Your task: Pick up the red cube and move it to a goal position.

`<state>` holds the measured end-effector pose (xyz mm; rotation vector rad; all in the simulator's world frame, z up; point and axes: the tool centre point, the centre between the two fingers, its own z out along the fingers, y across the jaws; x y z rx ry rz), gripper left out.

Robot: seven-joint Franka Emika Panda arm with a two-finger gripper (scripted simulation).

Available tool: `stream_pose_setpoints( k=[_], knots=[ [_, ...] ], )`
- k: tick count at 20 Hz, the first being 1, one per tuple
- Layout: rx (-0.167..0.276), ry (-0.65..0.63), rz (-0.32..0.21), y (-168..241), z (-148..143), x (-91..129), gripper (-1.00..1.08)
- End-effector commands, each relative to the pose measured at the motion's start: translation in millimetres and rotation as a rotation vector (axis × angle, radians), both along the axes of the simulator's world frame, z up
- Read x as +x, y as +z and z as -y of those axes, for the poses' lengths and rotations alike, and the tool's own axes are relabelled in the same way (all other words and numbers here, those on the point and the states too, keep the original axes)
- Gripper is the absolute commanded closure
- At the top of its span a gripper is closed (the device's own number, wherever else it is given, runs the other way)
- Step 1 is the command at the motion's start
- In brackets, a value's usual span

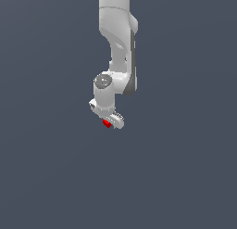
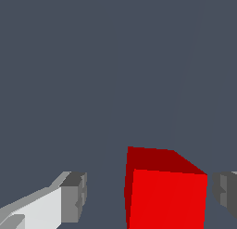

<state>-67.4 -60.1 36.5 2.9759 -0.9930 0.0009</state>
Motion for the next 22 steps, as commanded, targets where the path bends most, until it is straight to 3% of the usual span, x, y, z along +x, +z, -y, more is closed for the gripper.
stream_pose_setpoints(
  k=[1, 7, 8, 22],
  knots=[
    [0.001, -0.043, 0.001, -8.1, 1.4, -4.9, -0.92],
    [0.003, -0.082, 0.001, -16.3, 1.9, -9.5, -0.92],
    [0.003, -0.082, 0.001, -16.3, 1.9, -9.5, 1.08],
    [0.003, -0.081, 0.002, -11.5, 0.2, -7.4, 1.08]
  ],
)
